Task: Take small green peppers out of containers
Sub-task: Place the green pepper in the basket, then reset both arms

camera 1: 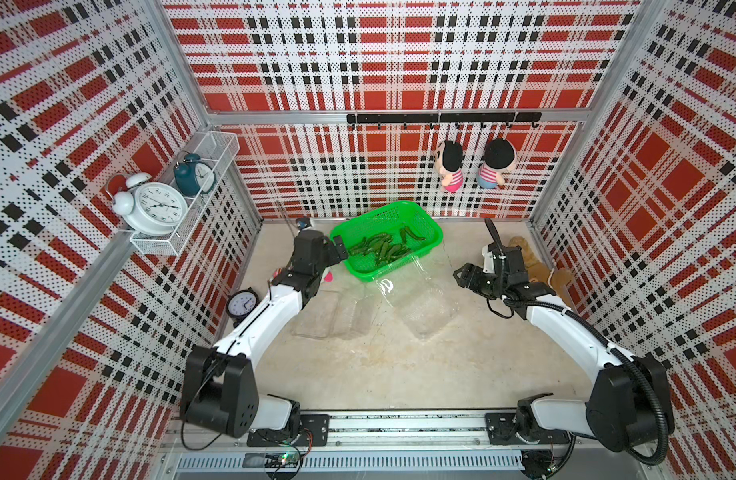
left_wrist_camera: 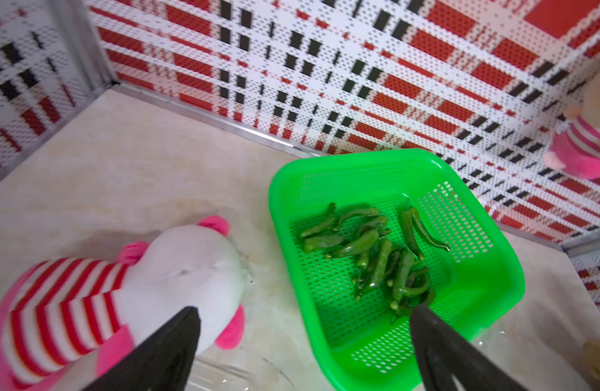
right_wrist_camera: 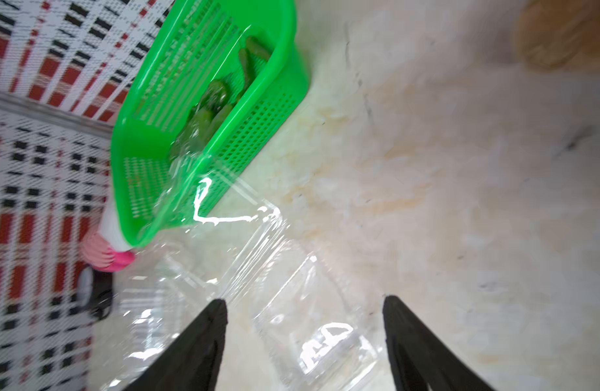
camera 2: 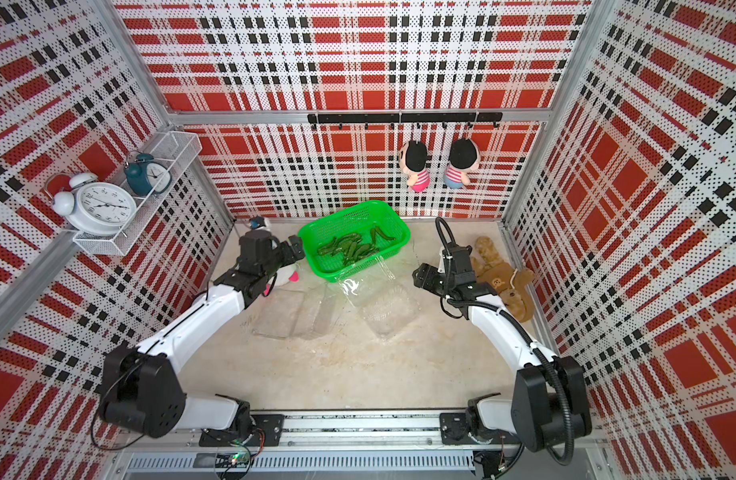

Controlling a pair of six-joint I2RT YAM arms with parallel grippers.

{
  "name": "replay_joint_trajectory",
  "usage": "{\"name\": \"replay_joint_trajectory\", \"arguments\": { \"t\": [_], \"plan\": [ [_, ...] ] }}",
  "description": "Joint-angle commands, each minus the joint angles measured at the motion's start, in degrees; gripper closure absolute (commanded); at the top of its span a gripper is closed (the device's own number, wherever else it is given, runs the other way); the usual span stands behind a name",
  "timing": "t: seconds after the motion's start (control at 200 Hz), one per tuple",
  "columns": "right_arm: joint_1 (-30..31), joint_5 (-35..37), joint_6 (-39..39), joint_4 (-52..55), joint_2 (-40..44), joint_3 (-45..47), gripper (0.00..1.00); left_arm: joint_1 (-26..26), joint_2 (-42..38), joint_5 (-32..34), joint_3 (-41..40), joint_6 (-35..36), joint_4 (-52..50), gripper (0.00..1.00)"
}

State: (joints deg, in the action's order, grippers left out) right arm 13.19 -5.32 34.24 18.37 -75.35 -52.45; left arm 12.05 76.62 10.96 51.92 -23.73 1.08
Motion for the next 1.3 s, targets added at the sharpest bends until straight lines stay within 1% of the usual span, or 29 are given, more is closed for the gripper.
{"name": "replay_joint_trajectory", "arguments": {
  "t": [0.0, 0.06, 0.12, 0.16, 0.19, 0.225, 0.291, 0.326, 0.371, 0.386, 0.421, 0.471, 0.511, 0.541, 0.571, 0.621, 0.651, 0.666, 0.696, 0.752, 0.777, 0.877, 0.942, 0.962, 1.007, 1.077, 1.137, 1.213, 1.293],
  "plan": [
    [-2.3, 19.1, -14.9, -7.3, -0.4, 4.2, 0.22, -0.6, -4.2, 1.6, -14.0, 8.8, 17.9, 0.02],
    [-4.1, 20.1, -20.5, -17.3, -0.2, 9.1, 0.22, -0.7, -5.9, 4.4, -21.7, 12.5, 25.6, 0.01],
    [-5.3, 22.5, -23.8, -27.5, -0.2, 14.1, 0.2, -2.6, -6.3, 4.0, -24.7, 13.9, 27.1, 0.02],
    [-6.6, 22.4, -24.4, -33.8, -0.6, 17.0, 0.15, -4.3, -5.6, 3.7, -25.9, 13.7, 29.0, 0.02],
    [-7.6, 22.1, -23.9, -37.3, -1.3, 18.6, 0.07, -6.2, -5.1, 2.0, -25.7, 13.6, 29.0, 0.02],
    [-8.7, 22.1, -22.3, -39.4, -2.7, 19.5, 0.0, -7.8, -4.2, -1.0, -25.5, 15.0, 30.1, 0.01],
    [-10.2, 21.1, -20.9, -40.5, -6.4, 19.7, 0.0, -9.3, -3.4, -4.7, -27.1, 18.6, 34.7, 0.02],
    [-10.4, 21.2, -21.5, -40.4, -8.4, 19.4, 0.0, -9.2, -3.3, -2.8, -28.3, 19.9, 36.1, 0.02],
    [-10.4, 21.6, -22.3, -42.2, -10.4, 19.9, 0.0, -9.0, -3.0, 0.3, -29.9, 19.6, 38.2, 0.02],
    [-10.4, 21.5, -22.6, -43.5, -10.9, 20.2, 0.0, -9.1, -2.7, 0.6, -30.9, 19.4, 39.8, 0.02],
    [-10.6, 21.2, -22.4, -42.1, -11.2, 19.2, 0.0, -9.2, -2.0, 1.0, -33.7, 19.8, 44.4, 0.02],
    [-10.7, 20.1, -24.4, -49.4, -11.5, 21.0, 0.0, -9.0, -0.3, -0.4, -38.0, 20.9, 56.0, 0.02],
    [-10.7, 19.7, -25.5, -54.3, -11.8, 22.2, 0.0, -8.7, 0.5, -1.8, -38.5, 22.9, 59.3, 0.02],
    [-10.7, 20.2, -26.8, -56.9, -12.7, 22.6, 0.0, -8.4, 1.7, -2.9, -39.5, 25.0, 64.5, 0.02],
    [-10.7, 22.3, -26.6, -56.7, -13.4, 21.8, 0.0, -7.6, 3.8, -0.7, -39.8, 27.1, 68.4, 0.02],
    [-10.9, 27.0, -25.1, -57.6, -15.1, 21.1, 0.0, -8.2, 8.4, 1.8, -40.3, 25.8, 73.7, 0.02],
    [-11.1, 27.5, -24.9, -56.8, -15.5, 20.7, 0.0, -8.4, 11.3, 3.5, -41.7, 25.0, 78.7, 0.02],
    [-11.0, 27.8, -24.6, -56.0, -15.4, 20.4, 0.0, -8.3, 13.0, 4.5, -42.3, 24.6, 83.2, 0.02],
    [-10.9, 27.4, -24.7, -56.6, -15.1, 20.7, 0.0, -8.5, 15.7, 4.4, -43.0, 24.5, 88.9, 0.02],
    [-11.0, 26.5, -25.7, -63.2, -13.5, 24.6, 0.0, -8.8, 12.5, 4.6, -41.8, 24.1, 80.1, 0.02],
    [-11.0, 25.9, -25.7, -66.2, -12.5, 26.7, 0.0, -8.8, 11.7, 4.6, -41.2, 23.9, 77.9, 0.02],
    [-10.9, 24.2, -26.9, -79.9, -11.2, 35.2, 0.0, -7.8, 13.5, 7.3, -40.6, 23.9, 80.5, 0.02],
    [-10.9, 21.9, -26.9, -82.8, -11.4, 37.1, 0.0, -7.7, 13.4, 7.7, -40.9, 24.0, 80.8, 0.02],
    [-10.9, 21.9, -27.0, -84.7, -12.9, 37.8, 0.0, -7.7, 13.5, 7.5, -40.9, 24.0, 81.0, 0.02],
    [-10.9, 21.8, -28.4, -93.9, -16.0, 39.5, 0.0, -7.7, 13.4, 7.6, -41.0, 24.0, 81.0, 0.01],
    [-10.9, 21.9, -26.8, -86.3, -12.9, 38.5, 0.0, -7.6, 13.5, 7.6, -40.9, 24.0, 81.0, 0.02],
    [-10.9, 20.8, -28.4, -90.6, -15.1, 38.4, 0.0, -7.7, 13.4, 7.4, -40.9, 24.0, 81.0, 0.02],
    [-10.8, 18.5, -28.6, -86.7, -13.7, 37.8, 0.0, -7.7, 13.5, 7.5, -40.9, 24.0, 81.0, 0.02],
    [-10.9, 18.1, -29.4, -90.9, -14.8, 38.9, 0.0, -7.7, 13.6, 7.4, -40.9, 24.1, 80.9, 0.02]
  ]
}}
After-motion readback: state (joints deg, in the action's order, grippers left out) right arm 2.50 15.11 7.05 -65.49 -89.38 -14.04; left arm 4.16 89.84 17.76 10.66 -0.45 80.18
